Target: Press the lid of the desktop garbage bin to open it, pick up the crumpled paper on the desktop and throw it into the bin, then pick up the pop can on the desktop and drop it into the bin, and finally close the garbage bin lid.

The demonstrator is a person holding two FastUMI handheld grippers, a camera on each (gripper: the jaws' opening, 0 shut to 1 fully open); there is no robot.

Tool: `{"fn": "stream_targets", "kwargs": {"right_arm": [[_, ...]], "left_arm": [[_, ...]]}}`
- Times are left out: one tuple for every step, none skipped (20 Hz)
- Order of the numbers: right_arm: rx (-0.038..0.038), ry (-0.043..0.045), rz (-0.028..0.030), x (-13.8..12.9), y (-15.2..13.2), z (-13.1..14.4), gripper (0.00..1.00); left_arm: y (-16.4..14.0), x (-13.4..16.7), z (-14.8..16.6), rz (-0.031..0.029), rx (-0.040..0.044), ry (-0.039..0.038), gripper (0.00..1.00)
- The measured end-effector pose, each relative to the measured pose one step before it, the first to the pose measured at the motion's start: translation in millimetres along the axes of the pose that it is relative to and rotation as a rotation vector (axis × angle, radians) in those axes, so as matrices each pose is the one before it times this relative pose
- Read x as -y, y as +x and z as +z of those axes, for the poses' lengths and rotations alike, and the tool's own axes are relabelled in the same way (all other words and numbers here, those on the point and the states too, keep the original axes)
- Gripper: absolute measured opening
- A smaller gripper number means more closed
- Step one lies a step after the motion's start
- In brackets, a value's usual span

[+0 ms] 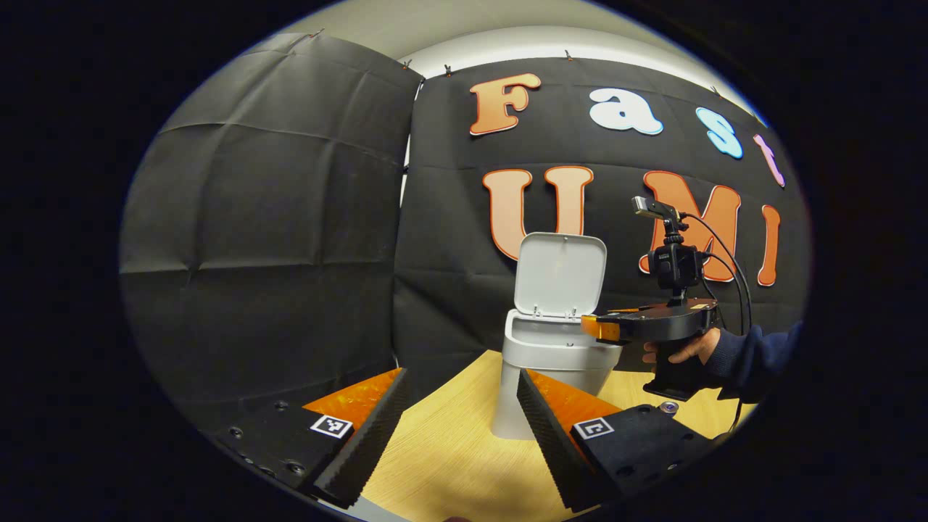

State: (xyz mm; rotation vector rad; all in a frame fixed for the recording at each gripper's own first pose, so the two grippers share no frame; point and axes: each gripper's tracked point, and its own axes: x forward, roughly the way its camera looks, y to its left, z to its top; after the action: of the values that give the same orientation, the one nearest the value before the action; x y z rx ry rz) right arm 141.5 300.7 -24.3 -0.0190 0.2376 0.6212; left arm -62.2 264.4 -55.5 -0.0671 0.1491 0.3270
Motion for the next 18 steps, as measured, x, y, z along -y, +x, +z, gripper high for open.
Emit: {"fn": "stream_targets", "kwargs": {"right_arm": [[0.01554,0.01079,-0.01397,7.84,-9.82,0.73,0.7],[0.00765,0.00723,-0.02462,9.78,-9.21,-0.02,0.87],[0.00148,0.00797,-0.02088,11.81,-9.41,-3.98,0.89],[0.00388,0.00904,-0.02459,13.54,-12.16,-3.04,0.93],[0.00463,0.00541,-0.02719,14.92,-12.56,-1.88,0.94],[0.00547,0.01238,-0.03984,23.67,-19.48,-3.45,0.94],[0.00719,0.00814,-0.02695,17.15,-13.44,-1.07,0.94],[0.01365,0.00023,-0.04221,23.93,-18.52,-0.42,0.94],[0.01405,-0.01033,-0.03882,23.11,-17.48,-0.48,0.94],[0.00018,0.00257,-0.02418,20.06,-16.12,-3.37,0.94],[0.01289,0.00442,-0.03478,22.22,-18.32,0.45,0.94],[-0.00171,0.00212,-0.03543,19.77,-11.41,-1.87,0.94],[-0.00284,0.00418,-0.03234,17.6,-10.13,-3.45,0.94],[-0.00895,0.00235,-0.0324,17.76,-11.02,-3.34,0.94],[-0.00634,0.00761,-0.02842,17.1,-8.89,-2.92,0.94],[-0.01005,0.00874,-0.03534,17.08,-7.06,-3.41,0.94],[-0.00559,0.01776,-0.02516,14.99,-5.64,-1.35,0.94],[-0.00923,0.01262,-0.02992,13.66,-5.67,-1.61,0.94]], "left_arm": [[4.33,11.5,0.61,-0.02732,0.00404,0.01212,0.95],[4.21,10.52,-0.21,-0.02325,0.00229,0.00893,0.94],[3.18,11.19,-1.13,-0.02566,0.00012,0.00911,0.94],[3.49,13.13,-0.15,-0.0293,0.00715,0.01037,0.94],[2.55,13.73,0.44,-0.02338,0.00859,0.01341,0.95],[5.35,18.58,-1.8,-0.03508,0.00327,0.0151,0.95],[3.91,14.74,-0.76,-0.03269,-0.00093,0.0059,0.94],[6.99,20.37,-1.55,-0.04286,0.00204,0.00158,0.94],[4.7,20.75,-2.25,-0.04365,-0.00532,-0.00106,0.94],[5.64,16.22,-3.98,-0.03928,-0.0034,-0.00845,0.94],[10.59,26.15,-6.79,-0.05951,-0.00306,-0.02081,0.94],[9.43,15.66,-7.42,-0.03036,-0.0149,-0.00105,0.95],[10.5,13.26,-10.16,-0.02814,-0.01856,0.01163,0.94],[9.82,15.86,-10.13,-0.03403,-0.01381,0.01199,0.94],[10.65,17.98,-9.61,-0.03959,-0.00543,0.00822,0.95],[10.59,20.23,-10.41,-0.05253,-0.01133,0.00213,0.95],[13.8,18.24,-9.75,-0.04993,0.00021,-0.00106,0.95],[13.76,15.44,-13.21,-0.03371,-0.02548,0.0103,0.95]]}}
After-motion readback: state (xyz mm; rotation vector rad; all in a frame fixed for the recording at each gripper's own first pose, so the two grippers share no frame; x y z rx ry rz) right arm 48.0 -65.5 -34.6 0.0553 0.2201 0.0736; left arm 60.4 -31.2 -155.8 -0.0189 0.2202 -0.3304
